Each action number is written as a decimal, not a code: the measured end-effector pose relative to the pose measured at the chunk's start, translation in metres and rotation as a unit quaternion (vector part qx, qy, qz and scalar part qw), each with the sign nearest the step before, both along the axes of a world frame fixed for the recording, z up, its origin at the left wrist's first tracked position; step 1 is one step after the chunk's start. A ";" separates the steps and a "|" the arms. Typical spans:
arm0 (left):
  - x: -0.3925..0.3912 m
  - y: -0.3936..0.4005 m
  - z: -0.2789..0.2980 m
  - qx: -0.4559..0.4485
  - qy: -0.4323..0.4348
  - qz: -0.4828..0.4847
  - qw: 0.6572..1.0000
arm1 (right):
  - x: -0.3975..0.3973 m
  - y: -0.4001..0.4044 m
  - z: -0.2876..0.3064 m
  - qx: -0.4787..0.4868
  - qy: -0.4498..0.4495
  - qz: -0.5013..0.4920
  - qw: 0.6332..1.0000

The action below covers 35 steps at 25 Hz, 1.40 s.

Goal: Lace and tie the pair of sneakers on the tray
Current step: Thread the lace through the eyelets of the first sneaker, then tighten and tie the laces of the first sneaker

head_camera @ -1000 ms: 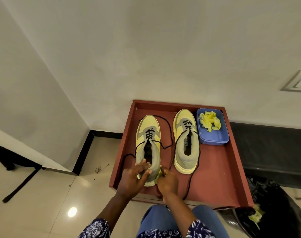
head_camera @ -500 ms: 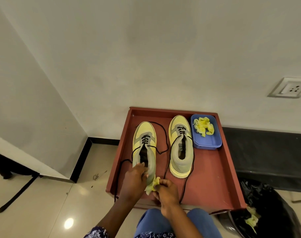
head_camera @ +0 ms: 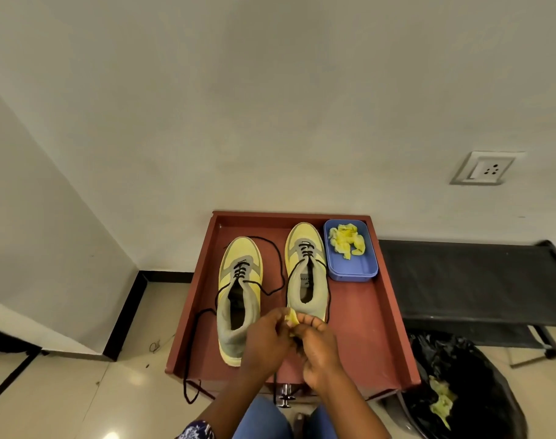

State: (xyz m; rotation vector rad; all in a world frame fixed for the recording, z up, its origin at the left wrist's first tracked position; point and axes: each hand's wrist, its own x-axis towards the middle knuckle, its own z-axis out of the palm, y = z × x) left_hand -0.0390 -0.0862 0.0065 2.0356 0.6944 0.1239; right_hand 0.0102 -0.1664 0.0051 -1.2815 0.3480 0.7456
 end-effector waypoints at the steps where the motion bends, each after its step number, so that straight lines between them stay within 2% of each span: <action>1: 0.008 -0.004 0.002 -0.029 0.004 0.012 1.000 | 0.006 -0.005 0.002 -0.004 -0.005 -0.004 1.000; 3: 0.024 -0.008 0.004 -0.063 0.016 0.037 0.997 | 0.018 -0.013 0.005 -0.012 -0.012 -0.003 1.000; 11: 0.077 -0.035 0.013 -0.080 0.045 0.102 0.991 | 0.072 -0.048 0.013 -0.002 -0.018 0.016 1.000; 14: 0.090 -0.036 0.014 -0.116 0.035 0.116 0.986 | 0.083 -0.052 0.012 0.017 -0.016 0.015 1.000; 17: 0.107 -0.036 0.017 -0.111 0.027 0.112 0.987 | 0.098 -0.051 0.015 0.029 -0.025 -0.003 0.999; 21: 0.139 -0.036 0.017 -0.216 -0.008 0.105 0.971 | 0.125 -0.046 0.016 0.033 -0.056 -0.043 0.997; 24: 0.164 -0.039 0.014 -0.286 -0.012 0.113 0.952 | 0.150 -0.043 0.012 0.004 -0.071 -0.074 0.995; 28: 0.182 -0.048 0.013 -0.360 0.001 0.117 0.926 | 0.177 -0.043 -0.002 -0.087 -0.085 -0.100 0.987; 31: 0.189 -0.050 0.005 -0.367 0.025 0.104 0.924 | 0.186 -0.043 -0.014 -0.133 -0.083 -0.089 0.984; 35: 0.189 -0.052 -0.001 -0.368 0.031 0.070 0.927 | 0.191 -0.043 -0.026 -0.142 -0.091 -0.067 0.983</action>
